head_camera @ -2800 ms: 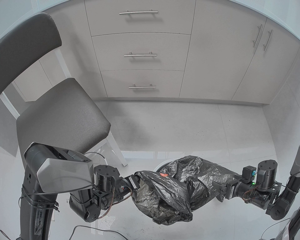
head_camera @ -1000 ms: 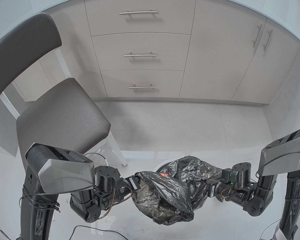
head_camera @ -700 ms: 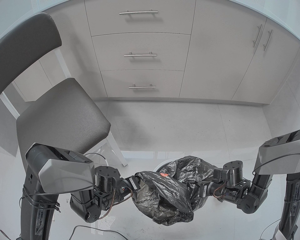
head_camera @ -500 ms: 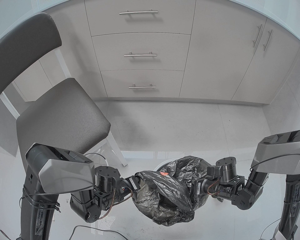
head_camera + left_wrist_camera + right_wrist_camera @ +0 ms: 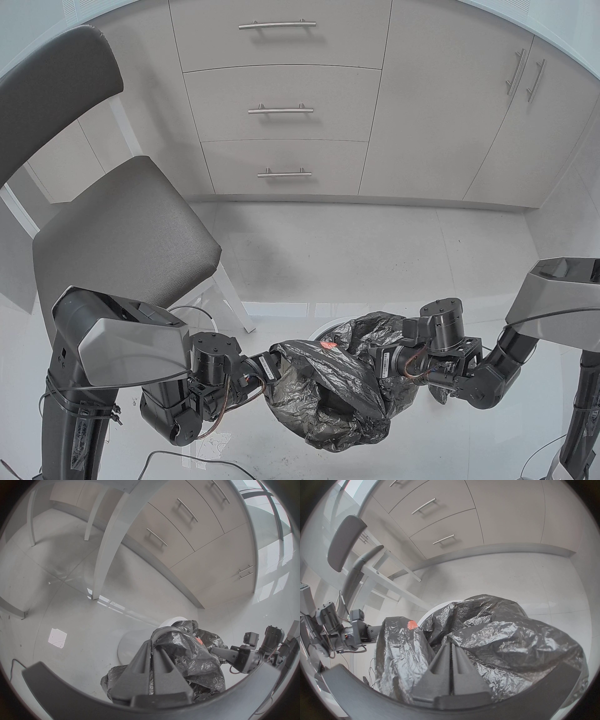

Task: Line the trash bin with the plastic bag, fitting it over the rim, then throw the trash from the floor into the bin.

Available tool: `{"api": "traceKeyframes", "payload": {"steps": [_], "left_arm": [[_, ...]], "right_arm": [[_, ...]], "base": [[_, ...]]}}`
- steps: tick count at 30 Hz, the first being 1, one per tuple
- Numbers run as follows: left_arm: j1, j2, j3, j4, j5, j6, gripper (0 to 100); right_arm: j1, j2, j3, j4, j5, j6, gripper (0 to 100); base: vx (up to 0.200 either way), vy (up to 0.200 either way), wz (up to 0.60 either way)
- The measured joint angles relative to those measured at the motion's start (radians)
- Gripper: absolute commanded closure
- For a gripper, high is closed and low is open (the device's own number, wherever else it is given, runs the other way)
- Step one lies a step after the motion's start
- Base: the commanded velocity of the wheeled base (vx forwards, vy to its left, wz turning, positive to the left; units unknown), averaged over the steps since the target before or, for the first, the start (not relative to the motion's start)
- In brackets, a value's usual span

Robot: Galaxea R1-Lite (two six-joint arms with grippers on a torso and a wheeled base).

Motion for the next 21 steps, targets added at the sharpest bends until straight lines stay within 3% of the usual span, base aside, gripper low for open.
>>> {"api": "traceKeyframes", "payload": {"steps": [11,21], "left_arm": [[0.0,0.003,0.003,-0.008,0.0,0.0,100],[-0.001,0.003,0.005,-0.008,0.0,0.0,100]], "right_arm": [[-0.029,-0.267,0.276,-0.003,-0.006,0.003,100],[-0.236,-0.323,0.32,-0.016,-0.031,-0.025,100]], "base": [[0.0,0.0,0.0],[0.0,0.0,0.0]]}}
